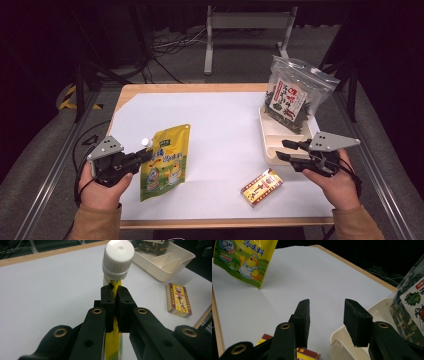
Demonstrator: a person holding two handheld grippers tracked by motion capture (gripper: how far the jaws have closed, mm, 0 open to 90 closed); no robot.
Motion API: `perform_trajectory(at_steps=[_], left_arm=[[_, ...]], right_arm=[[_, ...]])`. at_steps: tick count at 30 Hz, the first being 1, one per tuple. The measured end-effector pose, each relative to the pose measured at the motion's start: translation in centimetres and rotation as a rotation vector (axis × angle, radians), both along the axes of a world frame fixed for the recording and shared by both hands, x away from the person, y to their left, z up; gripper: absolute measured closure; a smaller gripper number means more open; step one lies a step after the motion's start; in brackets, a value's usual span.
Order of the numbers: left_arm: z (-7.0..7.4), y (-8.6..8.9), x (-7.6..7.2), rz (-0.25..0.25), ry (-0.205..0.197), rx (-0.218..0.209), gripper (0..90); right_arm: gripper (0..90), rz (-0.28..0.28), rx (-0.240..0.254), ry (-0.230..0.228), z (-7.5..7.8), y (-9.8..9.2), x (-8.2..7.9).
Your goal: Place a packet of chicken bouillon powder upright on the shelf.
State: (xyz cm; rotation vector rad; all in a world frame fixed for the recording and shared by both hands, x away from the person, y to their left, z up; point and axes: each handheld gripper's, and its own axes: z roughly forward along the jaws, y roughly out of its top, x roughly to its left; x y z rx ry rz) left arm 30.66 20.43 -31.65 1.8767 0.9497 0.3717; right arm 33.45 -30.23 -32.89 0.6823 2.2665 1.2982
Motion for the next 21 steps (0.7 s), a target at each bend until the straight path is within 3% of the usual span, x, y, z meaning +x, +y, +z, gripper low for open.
perform_trajectory(at_steps=[4,10,15,21], left_arm=[[0.4,-0.4,0.0,-0.035,-0.027,0.009,85.7],[0.9,-0.9,0.2,-0.092,-0.038,-0.024,85.7],[1.5,-1.8,0.6,-0.148,-0.061,-0.040,85.8],[1.4,-2.8,1.7,-0.243,-0.068,-0.100,85.8]], right_arm=[[56.6,0.011,0.003,-0.002,0.1,0.4,-0.1],[51.9,0.039,-0.005,-0.008,0.3,1.3,0.0],[48.5,0.067,0.019,0.016,0.3,2.2,0.0],[47.7,0.093,0.036,0.023,0.7,3.1,0.2]])
